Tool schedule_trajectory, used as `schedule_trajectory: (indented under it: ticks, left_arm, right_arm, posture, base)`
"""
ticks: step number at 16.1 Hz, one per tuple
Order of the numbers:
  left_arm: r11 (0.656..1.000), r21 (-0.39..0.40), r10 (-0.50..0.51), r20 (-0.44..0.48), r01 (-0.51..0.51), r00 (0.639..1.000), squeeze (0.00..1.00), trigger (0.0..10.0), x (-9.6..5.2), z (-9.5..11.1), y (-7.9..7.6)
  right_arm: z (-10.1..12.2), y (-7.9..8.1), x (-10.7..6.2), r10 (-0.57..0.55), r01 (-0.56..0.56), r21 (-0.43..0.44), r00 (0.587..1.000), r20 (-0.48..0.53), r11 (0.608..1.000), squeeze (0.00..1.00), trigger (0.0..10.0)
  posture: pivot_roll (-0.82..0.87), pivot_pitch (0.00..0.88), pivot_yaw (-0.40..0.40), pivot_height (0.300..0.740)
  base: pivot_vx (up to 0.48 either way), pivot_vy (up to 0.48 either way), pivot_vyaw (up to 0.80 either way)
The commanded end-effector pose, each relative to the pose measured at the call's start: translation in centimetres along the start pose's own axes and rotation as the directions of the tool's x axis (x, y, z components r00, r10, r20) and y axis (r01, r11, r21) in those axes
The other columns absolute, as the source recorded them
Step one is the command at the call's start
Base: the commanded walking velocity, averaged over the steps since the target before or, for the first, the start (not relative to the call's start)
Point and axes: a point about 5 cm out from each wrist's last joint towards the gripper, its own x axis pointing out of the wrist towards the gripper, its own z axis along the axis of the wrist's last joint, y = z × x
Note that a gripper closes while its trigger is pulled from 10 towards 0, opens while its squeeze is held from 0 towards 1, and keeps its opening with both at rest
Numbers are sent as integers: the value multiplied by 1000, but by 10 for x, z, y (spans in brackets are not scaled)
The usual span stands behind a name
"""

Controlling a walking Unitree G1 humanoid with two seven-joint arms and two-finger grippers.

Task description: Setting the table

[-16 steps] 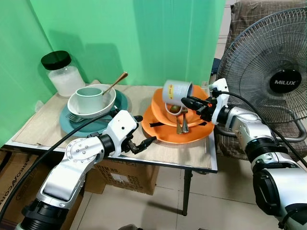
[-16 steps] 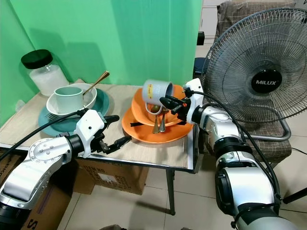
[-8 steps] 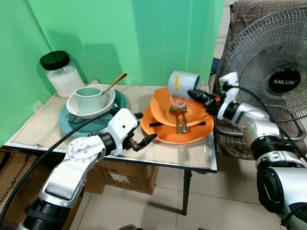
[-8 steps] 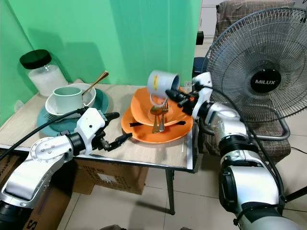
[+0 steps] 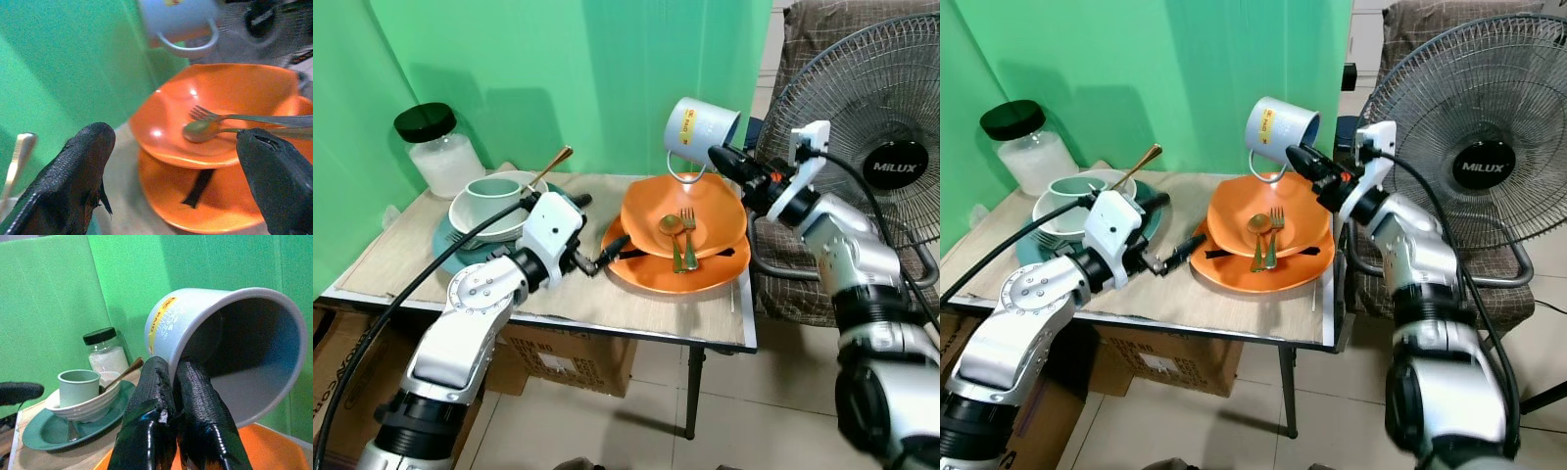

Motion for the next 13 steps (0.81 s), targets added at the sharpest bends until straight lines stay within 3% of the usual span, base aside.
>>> schedule_trajectory:
  ticks: [1,4,5,8,9,10,11,12,13]
  left_arm:
    - [999,41,33,5,-33,999,1000,10000,0,2,5]
    - [997,50,54,10,-55,998,980,10000,-2,1,5]
    - [995,50,80,21,-81,997,0,10000,-4,1,4]
    - [975,76,205,51,-209,977,0,10000,-7,5,1]
    - [975,76,205,51,-209,977,0,10000,-7,5,1]
    - [960,213,153,143,-181,978,0,10000,1,21,-1]
    - [949,261,132,173,-175,976,1000,10000,5,26,0]
    - [932,331,86,197,-148,977,1000,10000,11,30,2]
    - [894,428,49,203,-134,978,1000,10000,18,30,2]
  right_arm:
    - [10,7,3,7,-6,-14,999,40,1000,0,0]
    - [14,15,-3,-40,42,-20,996,78,999,0,0]
    - [19,22,-10,-74,80,-54,992,106,995,0,0]
    - [34,46,-34,-157,177,-115,973,168,977,0,0]
    - [34,46,-34,-157,177,-115,973,168,977,0,0]
    - [35,54,-34,-190,210,-124,970,154,970,0,0]
    - [35,56,-33,-198,217,-125,969,148,968,0,0]
    - [35,58,-29,-214,231,-120,967,137,965,0,0]
    - [35,62,-27,-234,248,-110,964,128,963,0,0]
  posture:
    - [-56,0,103,740]
    - [-51,0,97,740]
    - [-43,0,89,740]
    - [-32,0,76,740]
    - [-32,0,76,740]
    - [-30,0,68,740]
    - [-39,0,76,740]
    - [-50,0,88,740]
    - [-55,0,95,740]
  base:
    - [0,0,0]
    - [0,0,0]
    - [0,0,0]
    - [0,0,0]
    - [0,0,0]
    - [0,0,0]
    - [0,0,0]
    - [0,0,0]
    - [0,0,0]
